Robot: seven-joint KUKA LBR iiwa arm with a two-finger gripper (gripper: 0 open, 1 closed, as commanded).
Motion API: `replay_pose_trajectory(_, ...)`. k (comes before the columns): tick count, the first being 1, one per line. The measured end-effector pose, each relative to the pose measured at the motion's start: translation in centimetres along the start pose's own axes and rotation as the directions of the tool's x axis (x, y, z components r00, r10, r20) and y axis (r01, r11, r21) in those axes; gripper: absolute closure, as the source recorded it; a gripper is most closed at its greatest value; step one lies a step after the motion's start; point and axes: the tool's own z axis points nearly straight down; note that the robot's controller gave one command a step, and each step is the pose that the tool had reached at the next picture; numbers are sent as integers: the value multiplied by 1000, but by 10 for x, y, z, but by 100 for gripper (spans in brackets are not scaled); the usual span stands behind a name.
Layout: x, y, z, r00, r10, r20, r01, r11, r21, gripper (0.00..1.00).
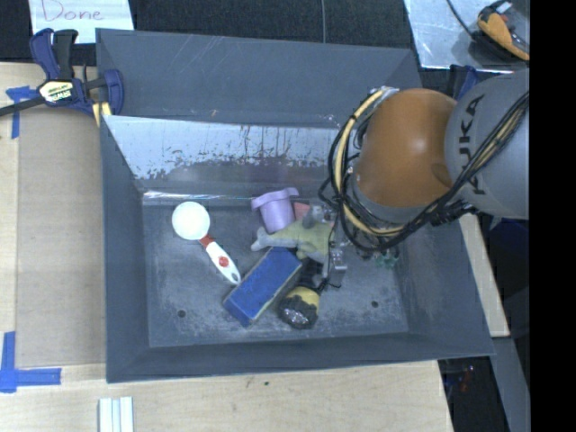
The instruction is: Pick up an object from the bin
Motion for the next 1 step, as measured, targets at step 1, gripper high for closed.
replay_pose_trajectory(1, 0, 0, 0, 1000, 0, 0, 0, 1000, 0, 0)
